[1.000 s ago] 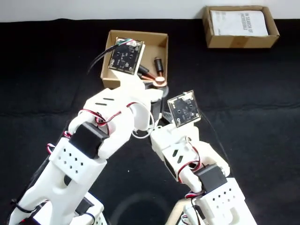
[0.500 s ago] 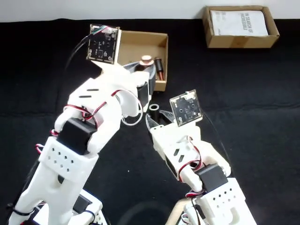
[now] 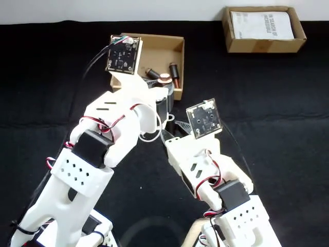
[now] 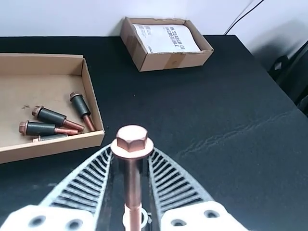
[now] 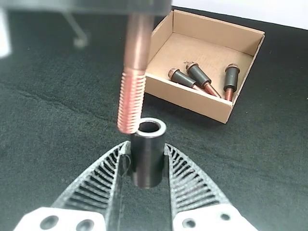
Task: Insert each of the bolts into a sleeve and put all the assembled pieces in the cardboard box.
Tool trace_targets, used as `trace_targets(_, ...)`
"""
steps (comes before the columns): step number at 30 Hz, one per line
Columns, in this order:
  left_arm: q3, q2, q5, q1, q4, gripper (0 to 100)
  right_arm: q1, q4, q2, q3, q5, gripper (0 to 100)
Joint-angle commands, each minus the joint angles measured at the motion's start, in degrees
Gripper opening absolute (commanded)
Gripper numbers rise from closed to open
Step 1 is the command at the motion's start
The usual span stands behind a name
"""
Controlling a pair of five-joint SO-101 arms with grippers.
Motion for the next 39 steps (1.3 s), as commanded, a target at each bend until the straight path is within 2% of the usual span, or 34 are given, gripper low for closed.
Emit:
trace_targets(1, -0.3, -1.1, 0.3, 0.5, -1.7, 1, 0.6, -0.1, -1.4, -2.7, 0.4, 0.8)
trace_targets(10, 3.5, -1.1, 0.3, 0.6, -8.4, 1, 0.6, -0.1, -1.4, -2.7, 0.4, 0.8)
trace_targets(26, 12.6, -4.2, 0.0, 2.9, -7.9, 1, 0.7, -0.1, -1.5, -2.8, 0.5, 0.8)
trace_targets(28, 13.8, -6.8, -1.7, 4.6, -4.9, 1, 0.7, -0.1, -1.5, -2.8, 0.5, 0.8)
trace_targets(30, 13.8, -9.1, -6.0, 7.5, 1.6, 4, 0.7, -0.1, -1.5, -2.9, 0.5, 0.8)
trace_targets(36, 10.7, -15.6, -7.2, 9.7, 17.6, 27, 0.8, -0.1, -1.1, -4.9, 0.5, 0.8)
trace_targets(39, 8.0, -17.2, -7.6, 9.6, 22.1, 29, 0.8, -0.1, -1.0, -4.7, 0.5, 0.8)
